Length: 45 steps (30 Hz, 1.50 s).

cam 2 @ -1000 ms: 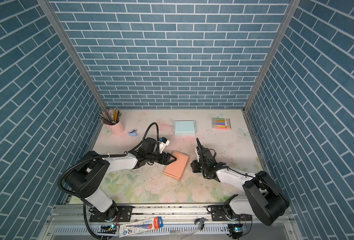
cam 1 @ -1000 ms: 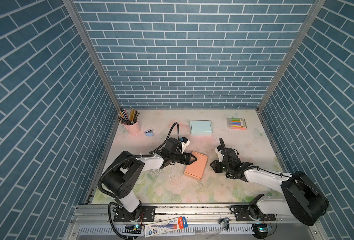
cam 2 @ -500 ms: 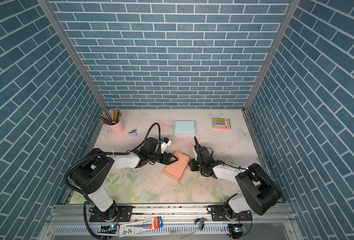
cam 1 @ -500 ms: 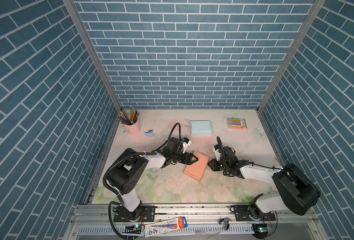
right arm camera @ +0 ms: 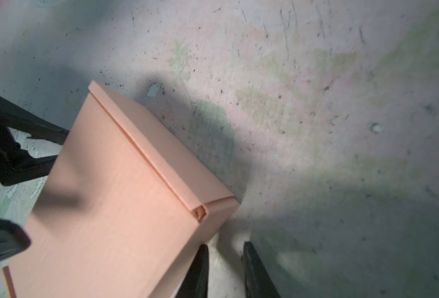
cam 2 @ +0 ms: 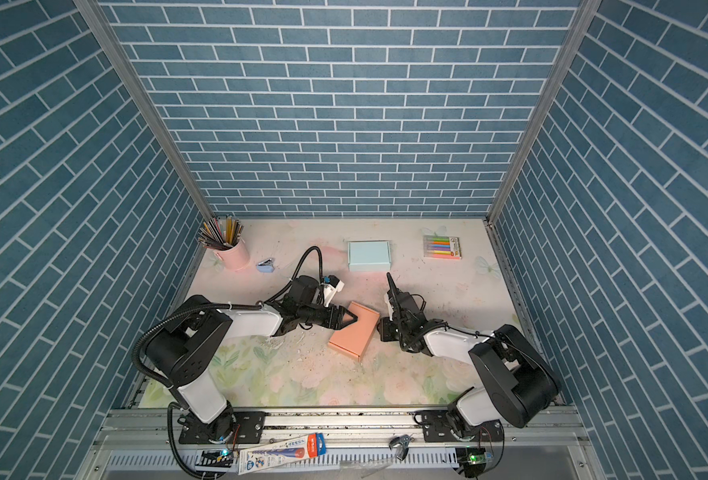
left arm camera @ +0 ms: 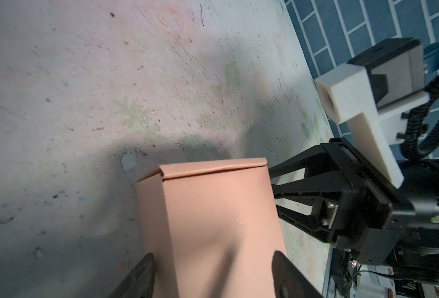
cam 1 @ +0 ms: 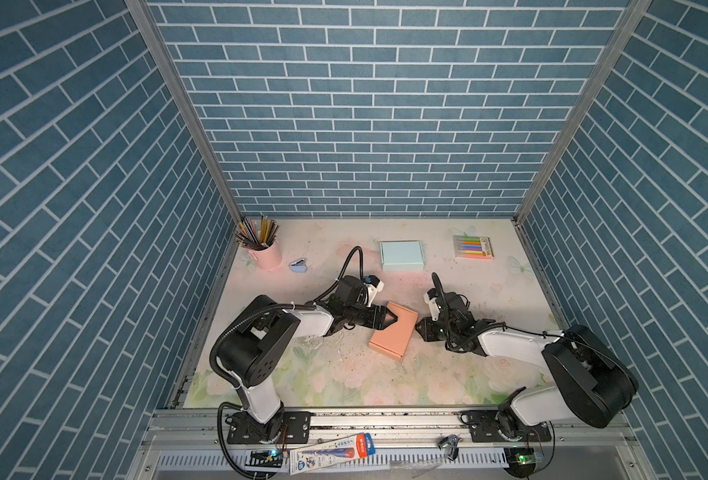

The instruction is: Fold the paper box

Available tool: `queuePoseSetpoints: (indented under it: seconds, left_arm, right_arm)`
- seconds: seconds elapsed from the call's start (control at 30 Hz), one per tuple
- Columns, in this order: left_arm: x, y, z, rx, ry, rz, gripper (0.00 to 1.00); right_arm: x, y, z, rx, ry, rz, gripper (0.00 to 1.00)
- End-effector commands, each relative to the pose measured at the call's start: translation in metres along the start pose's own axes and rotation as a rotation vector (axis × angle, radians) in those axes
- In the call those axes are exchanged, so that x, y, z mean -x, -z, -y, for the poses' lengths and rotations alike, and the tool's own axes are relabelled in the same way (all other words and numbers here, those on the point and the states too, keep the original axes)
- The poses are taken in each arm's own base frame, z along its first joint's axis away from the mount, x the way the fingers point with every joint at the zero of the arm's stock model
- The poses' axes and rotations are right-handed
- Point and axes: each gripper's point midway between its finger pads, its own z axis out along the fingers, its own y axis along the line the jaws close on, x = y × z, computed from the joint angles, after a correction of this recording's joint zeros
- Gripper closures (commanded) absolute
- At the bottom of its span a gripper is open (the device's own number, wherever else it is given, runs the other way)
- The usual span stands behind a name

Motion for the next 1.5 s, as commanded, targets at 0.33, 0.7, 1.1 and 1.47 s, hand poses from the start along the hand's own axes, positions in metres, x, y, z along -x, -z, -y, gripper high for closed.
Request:
queuePoseSetpoints:
  seconds: [0.33,0.7,1.1,1.47]
  left_arm:
    - [0.013,0.007,0.009,-0.017,-0.019,0.034,0.24]
    - [-0.004,0.056,0.002,0.12,-0.015,0.084,0.17]
    - [-0.062,0.093,0.027,0.149,0.043,0.09,0.12]
    - [-0.09,0.068,0.052,0.073,0.047,0.042,0.12]
  right_arm:
    - [-0.008,0.017,-0.007,0.011,0.019,0.012,0.72]
    - [0.027,0.049,-0.009,-0.015,0.052,0.066,0.51]
    - [0.071,0.026,-0.033,0.092,0.125,0.015,0.33]
    - [0.074,0.002,-0.042,0.164,0.117,-0.035,0.34]
